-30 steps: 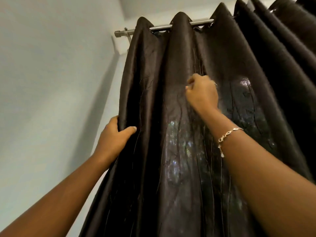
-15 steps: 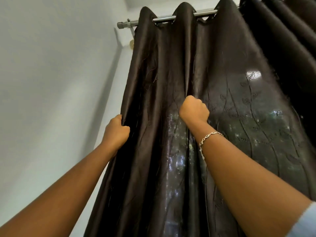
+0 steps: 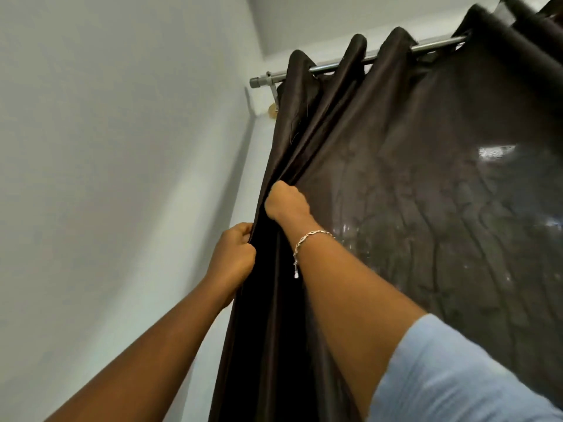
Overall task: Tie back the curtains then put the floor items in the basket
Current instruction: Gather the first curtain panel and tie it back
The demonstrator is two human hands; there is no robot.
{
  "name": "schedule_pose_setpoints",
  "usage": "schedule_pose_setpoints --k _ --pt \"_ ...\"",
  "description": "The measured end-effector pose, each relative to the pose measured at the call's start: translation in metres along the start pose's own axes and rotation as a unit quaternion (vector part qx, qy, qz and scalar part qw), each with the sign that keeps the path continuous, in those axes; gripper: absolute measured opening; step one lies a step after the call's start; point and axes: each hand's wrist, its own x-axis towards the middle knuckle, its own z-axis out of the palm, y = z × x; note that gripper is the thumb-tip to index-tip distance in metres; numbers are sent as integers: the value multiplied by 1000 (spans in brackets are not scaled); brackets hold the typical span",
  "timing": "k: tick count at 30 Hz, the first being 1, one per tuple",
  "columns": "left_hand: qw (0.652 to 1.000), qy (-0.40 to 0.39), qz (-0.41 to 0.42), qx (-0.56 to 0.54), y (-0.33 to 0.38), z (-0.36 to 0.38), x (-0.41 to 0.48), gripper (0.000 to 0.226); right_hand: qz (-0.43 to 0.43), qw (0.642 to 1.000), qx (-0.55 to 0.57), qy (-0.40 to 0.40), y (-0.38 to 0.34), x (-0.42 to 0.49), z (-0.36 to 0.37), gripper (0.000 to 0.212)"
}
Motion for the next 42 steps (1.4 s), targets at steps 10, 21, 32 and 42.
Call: schedule_pose_setpoints --k 10,21,32,42 --pt "1000 2 -4 -10 -6 -6 -2 51 24 994 82 -66 9 13 -6 52" --pt "1000 -3 -20 -8 -10 43 -9 53 1 934 -284 217 129 -23 -110 67" --pt "998 51 -36 9 -24 53 3 40 224 950 -177 124 182 -31 -176 40" --pt "999 20 -16 -41 -36 27 8 45 62 975 -196 86 106 -9 -82 31"
